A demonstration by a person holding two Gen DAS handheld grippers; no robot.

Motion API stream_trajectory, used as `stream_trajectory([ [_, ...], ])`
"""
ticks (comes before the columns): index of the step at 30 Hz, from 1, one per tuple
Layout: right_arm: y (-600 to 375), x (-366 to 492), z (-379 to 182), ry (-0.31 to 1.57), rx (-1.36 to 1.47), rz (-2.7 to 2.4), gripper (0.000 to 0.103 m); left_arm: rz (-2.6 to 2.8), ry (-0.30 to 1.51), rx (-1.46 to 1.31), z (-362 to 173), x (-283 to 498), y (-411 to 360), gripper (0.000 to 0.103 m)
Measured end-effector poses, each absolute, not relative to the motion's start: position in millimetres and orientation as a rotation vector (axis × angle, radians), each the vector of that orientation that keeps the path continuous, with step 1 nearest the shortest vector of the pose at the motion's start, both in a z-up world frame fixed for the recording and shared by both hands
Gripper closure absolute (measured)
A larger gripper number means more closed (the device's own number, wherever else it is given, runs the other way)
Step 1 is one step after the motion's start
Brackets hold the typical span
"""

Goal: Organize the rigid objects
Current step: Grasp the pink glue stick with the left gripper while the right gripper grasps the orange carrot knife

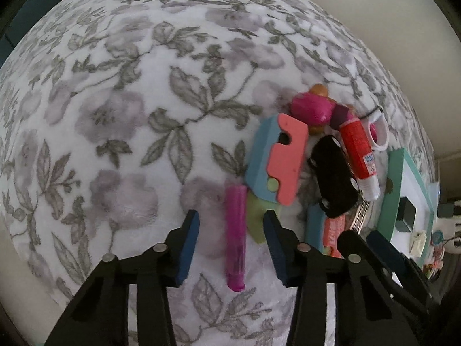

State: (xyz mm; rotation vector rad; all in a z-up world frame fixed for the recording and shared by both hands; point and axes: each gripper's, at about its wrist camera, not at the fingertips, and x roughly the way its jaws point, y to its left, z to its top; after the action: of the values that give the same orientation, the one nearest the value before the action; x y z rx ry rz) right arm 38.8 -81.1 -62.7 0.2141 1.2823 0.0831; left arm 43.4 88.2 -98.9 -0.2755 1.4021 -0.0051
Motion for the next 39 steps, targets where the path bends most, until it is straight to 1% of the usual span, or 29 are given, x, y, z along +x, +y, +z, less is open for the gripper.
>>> stream_trajectory([
  [4,-80,39,-63,1.29,0.221,0.09,0.042,-0.033,1.402,-0.25,-95,43,83,0.071],
  [9,-77,39,-64,1.295,0.227,0.104,0.044,-0.052,1.409,-0.213,-96,41,75,0.074],
  [11,-76,40,-65,1.297,0.229,0.109,0.046,-0.063,1.415,-0.197,-96,36,71,0.08],
  [17,-71,41,-66,1.304,0.217,0.132,0.048,-0.042,1.418,-0.214,-103,28,72,0.091],
  [28,-56,47,-70,1.317,0.161,0.167,0.048,0.007,1.408,-0.247,-104,37,100,0.091],
  [30,-54,48,-72,1.318,0.148,0.173,0.049,0.008,1.408,-0.249,-104,29,89,0.091],
  [35,-47,50,-74,1.315,0.098,0.174,0.049,0.007,1.41,-0.262,-103,36,99,0.091],
  [39,-40,51,-82,1.334,0.083,0.187,0.051,0.01,1.409,-0.272,-107,41,106,0.091],
])
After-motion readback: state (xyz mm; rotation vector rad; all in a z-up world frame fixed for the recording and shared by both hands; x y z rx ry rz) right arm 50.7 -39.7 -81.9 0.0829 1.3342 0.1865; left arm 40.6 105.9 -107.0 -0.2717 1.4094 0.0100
